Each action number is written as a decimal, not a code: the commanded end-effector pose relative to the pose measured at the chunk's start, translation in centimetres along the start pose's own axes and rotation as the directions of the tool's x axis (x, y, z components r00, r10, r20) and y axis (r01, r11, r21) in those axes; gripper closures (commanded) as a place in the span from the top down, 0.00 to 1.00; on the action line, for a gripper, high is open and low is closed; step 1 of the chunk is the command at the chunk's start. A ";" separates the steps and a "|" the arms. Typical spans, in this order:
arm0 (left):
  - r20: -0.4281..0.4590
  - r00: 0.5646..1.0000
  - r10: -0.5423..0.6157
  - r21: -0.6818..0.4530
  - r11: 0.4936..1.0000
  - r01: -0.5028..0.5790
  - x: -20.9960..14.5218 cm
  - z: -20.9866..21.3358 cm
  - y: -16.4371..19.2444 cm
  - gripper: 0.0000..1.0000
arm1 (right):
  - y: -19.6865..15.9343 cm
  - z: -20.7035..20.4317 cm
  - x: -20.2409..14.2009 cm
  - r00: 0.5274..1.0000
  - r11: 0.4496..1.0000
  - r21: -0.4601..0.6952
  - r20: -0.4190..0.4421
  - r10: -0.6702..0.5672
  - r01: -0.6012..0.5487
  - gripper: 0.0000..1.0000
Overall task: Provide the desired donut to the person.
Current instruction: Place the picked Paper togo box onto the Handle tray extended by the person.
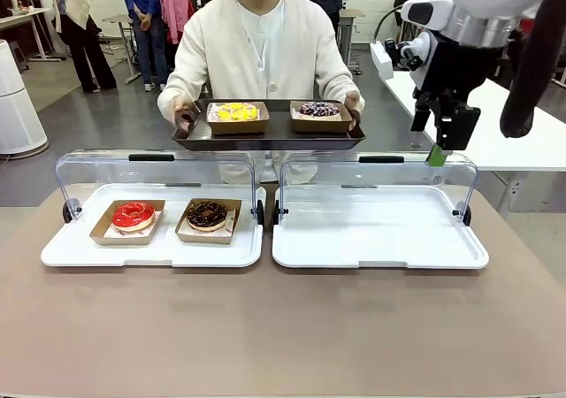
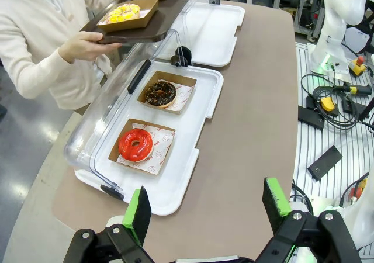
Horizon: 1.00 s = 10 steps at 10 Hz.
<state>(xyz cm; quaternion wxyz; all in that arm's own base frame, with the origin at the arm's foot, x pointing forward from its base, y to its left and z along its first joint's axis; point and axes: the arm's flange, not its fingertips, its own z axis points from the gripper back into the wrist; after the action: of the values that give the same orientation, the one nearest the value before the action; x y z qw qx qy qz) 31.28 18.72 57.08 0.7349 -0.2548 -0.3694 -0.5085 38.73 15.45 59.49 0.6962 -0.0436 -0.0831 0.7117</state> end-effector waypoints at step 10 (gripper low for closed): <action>0.011 1.000 -0.009 0.003 1.000 0.009 0.1 -0.1 0.0 1.00 | 0.0 0.0 0.1 1.000 1.000 -0.004 0.003 0.001 -0.001 1.00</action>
<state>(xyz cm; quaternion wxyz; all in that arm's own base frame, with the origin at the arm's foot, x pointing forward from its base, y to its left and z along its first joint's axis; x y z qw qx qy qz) 31.28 18.72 57.08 0.7349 -0.2548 -0.3694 -0.5085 38.78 15.63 59.46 0.6952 -0.0443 -0.0875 0.7121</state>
